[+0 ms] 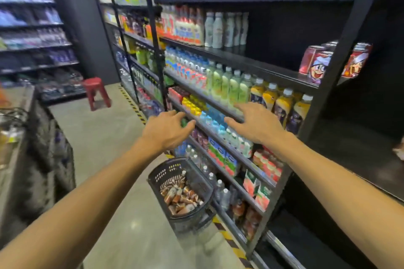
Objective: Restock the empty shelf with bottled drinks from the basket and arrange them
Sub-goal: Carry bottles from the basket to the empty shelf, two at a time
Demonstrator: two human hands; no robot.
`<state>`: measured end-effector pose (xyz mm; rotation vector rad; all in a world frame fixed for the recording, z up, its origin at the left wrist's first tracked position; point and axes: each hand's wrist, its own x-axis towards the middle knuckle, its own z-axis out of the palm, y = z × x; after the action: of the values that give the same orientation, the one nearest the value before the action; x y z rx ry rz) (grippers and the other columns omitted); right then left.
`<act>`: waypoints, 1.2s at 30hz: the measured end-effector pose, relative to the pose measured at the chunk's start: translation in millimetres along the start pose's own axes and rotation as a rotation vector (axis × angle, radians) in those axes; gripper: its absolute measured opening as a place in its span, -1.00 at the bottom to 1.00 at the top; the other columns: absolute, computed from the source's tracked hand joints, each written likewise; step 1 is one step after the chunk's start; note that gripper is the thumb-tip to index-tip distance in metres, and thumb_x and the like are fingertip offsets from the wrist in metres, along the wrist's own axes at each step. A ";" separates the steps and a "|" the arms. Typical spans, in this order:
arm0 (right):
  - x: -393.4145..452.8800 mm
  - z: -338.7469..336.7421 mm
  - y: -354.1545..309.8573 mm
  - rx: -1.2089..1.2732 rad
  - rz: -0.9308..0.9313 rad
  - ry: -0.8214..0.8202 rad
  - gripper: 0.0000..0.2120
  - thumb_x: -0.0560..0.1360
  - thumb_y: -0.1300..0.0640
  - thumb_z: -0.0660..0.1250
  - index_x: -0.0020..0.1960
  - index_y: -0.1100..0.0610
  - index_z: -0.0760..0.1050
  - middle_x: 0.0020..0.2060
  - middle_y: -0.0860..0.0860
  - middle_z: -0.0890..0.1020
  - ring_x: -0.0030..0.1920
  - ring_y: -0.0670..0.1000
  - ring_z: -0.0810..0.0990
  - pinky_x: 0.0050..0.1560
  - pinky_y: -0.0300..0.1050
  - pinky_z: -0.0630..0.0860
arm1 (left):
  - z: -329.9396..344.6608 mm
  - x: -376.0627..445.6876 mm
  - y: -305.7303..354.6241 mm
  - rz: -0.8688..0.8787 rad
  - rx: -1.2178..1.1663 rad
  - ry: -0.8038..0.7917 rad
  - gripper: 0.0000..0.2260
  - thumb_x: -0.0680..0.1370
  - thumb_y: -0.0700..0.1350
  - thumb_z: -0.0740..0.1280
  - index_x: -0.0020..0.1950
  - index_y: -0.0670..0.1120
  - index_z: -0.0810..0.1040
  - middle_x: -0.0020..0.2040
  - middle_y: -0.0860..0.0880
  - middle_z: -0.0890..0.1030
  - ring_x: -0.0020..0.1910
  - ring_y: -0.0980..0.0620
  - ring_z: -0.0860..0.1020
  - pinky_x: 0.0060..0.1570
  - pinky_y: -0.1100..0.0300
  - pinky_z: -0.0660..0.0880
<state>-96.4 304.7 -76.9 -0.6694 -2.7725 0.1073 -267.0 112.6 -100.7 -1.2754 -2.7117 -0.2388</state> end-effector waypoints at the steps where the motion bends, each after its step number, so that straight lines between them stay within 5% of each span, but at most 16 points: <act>1: 11.2 6.3 -9.8 -0.001 -0.019 -0.014 -0.35 0.62 -0.32 0.18 0.52 0.10 0.40 0.42 0.08 0.52 0.39 0.14 0.47 0.27 0.02 0.45 | 0.6 -1.4 -12.9 -0.037 0.006 0.002 -0.38 0.60 0.36 0.00 0.45 0.00 0.45 0.39 -0.11 0.52 0.34 -0.17 0.49 0.29 -0.09 0.45; 6: 69.8 45.4 -41.5 0.026 -0.114 -0.059 -0.52 0.60 -0.32 0.17 0.21 0.05 0.51 0.04 0.07 0.59 0.10 0.16 0.54 -0.08 -0.03 0.35 | 11.6 6.8 -64.8 -0.164 0.025 -0.016 -0.36 0.59 0.39 -0.04 0.46 0.02 0.43 0.39 -0.09 0.52 0.36 -0.15 0.48 0.32 -0.09 0.41; 9: 103.7 66.1 -53.2 0.052 -0.182 -0.062 -0.38 0.61 -0.32 0.17 0.49 0.07 0.42 0.30 0.09 0.59 0.33 0.16 0.51 0.21 0.04 0.48 | 17.9 22.3 -87.4 -0.231 0.057 -0.029 -0.36 0.61 0.37 -0.04 0.50 0.01 0.40 0.43 -0.11 0.49 0.39 -0.15 0.46 0.36 -0.10 0.37; 12: 143.2 83.1 -58.7 0.040 -0.232 -0.069 -0.33 0.60 -0.35 0.16 0.53 0.07 0.38 0.39 0.08 0.55 0.40 0.14 0.48 0.34 0.04 0.43 | 20.3 43.3 -102.8 -0.281 0.072 -0.037 -0.37 0.62 0.35 -0.04 0.51 -0.01 0.38 0.45 -0.12 0.47 0.40 -0.16 0.44 0.38 -0.11 0.35; 22: 258.5 128.7 -70.6 0.044 -0.327 -0.129 -0.33 0.60 -0.36 0.13 0.51 0.09 0.39 0.32 0.08 0.58 0.34 0.13 0.50 0.24 0.01 0.47 | 35.2 118.4 -148.1 -0.403 0.102 -0.033 -0.37 0.63 0.35 -0.03 0.54 0.00 0.36 0.48 -0.10 0.45 0.42 -0.14 0.43 0.40 -0.11 0.31; 27: 292.0 165.0 -74.6 0.025 -0.326 -0.194 -0.30 0.61 -0.36 0.13 0.54 0.10 0.35 0.39 0.10 0.54 0.40 0.15 0.46 0.34 0.05 0.44 | 67.2 147.3 -173.2 -0.432 0.109 -0.071 -0.36 0.62 0.36 -0.06 0.55 0.02 0.32 0.50 -0.09 0.42 0.44 -0.12 0.42 0.42 -0.11 0.29; 36: 354.0 248.2 -81.6 -0.002 -0.249 -0.255 -0.36 0.61 -0.31 0.16 0.46 0.15 0.44 0.27 0.11 0.60 0.31 0.14 0.52 0.29 0.04 0.44 | 147.9 220.4 -239.3 -0.354 0.042 -0.188 -0.38 0.62 0.35 -0.03 0.54 0.02 0.33 0.52 -0.08 0.40 0.48 -0.11 0.36 0.44 -0.10 0.26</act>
<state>-505.9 392.6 -211.6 -0.3248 -3.0740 0.1463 -599.4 157.2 -224.2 -0.8371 -3.0739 -0.0992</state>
